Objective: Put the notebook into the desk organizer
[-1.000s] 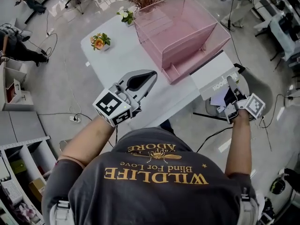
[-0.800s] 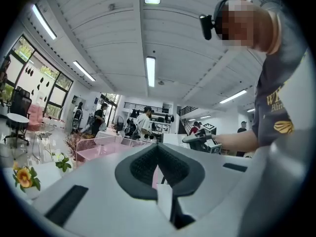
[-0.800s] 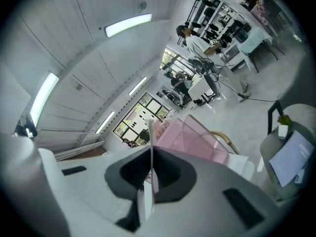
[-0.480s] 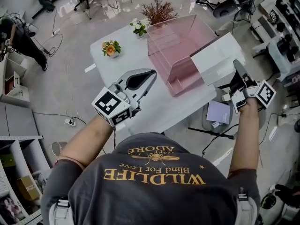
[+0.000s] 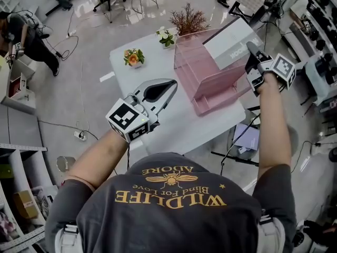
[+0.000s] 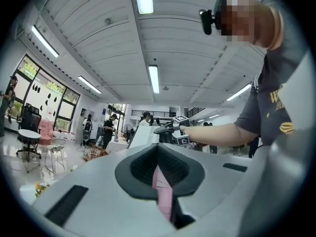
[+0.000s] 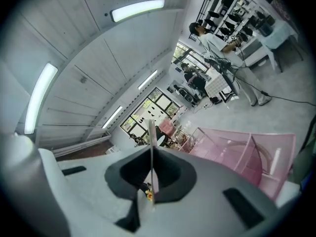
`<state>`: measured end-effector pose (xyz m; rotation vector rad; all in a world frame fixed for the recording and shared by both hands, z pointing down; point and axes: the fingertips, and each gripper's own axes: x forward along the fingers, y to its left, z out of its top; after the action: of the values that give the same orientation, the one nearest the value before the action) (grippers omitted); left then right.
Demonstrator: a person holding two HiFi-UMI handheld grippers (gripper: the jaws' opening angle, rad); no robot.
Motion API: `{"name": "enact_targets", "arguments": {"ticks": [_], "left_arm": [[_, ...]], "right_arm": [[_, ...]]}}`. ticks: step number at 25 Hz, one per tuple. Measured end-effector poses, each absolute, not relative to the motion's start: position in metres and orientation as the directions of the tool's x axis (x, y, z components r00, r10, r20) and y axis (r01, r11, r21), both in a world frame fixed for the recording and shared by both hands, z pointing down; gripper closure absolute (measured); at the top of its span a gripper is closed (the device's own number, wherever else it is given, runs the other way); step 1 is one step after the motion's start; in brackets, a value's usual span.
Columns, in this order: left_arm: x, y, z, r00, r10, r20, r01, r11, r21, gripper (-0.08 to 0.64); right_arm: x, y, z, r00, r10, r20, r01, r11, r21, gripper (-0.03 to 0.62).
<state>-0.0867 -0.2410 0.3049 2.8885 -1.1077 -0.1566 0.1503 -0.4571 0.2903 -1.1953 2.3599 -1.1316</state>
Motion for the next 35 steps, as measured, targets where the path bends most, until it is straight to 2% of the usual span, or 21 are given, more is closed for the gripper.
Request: {"name": "enact_targets", "arguments": {"ticks": [10, 16, 19, 23, 30, 35], "left_arm": [[-0.097, -0.282, 0.303, 0.694, -0.718, -0.061, -0.717, -0.696, 0.032, 0.558], [-0.086, -0.285, 0.302, 0.705, -0.706, -0.06, -0.707, -0.707, 0.016, 0.558], [-0.082, -0.285, 0.305, 0.713, -0.699, -0.056, -0.7, -0.714, 0.018, 0.558], [-0.081, -0.284, 0.308, 0.715, -0.697, -0.051, -0.697, -0.717, 0.02, 0.558], [-0.08, -0.281, 0.31, 0.714, -0.698, -0.051, -0.698, -0.716, 0.022, 0.558], [-0.084, -0.281, 0.307, 0.712, -0.7, -0.056, -0.7, -0.714, 0.025, 0.558]], "right_arm": [[0.111, -0.511, 0.338, -0.633, -0.74, 0.226, -0.583, 0.264, -0.768, 0.584], [0.104, -0.52, 0.372, -0.591, -0.723, 0.357, -0.684, 0.215, -0.697, 0.584], [0.106, -0.524, 0.385, -0.529, -0.72, 0.449, -0.791, 0.227, -0.567, 0.583], [0.107, -0.529, 0.397, -0.378, -0.714, 0.59, -0.926, 0.293, -0.238, 0.583], [0.111, -0.532, 0.418, -0.207, -0.694, 0.689, -0.942, 0.332, 0.053, 0.552], [0.115, -0.533, 0.417, -0.144, -0.704, 0.695, -0.932, 0.333, 0.144, 0.503]]}}
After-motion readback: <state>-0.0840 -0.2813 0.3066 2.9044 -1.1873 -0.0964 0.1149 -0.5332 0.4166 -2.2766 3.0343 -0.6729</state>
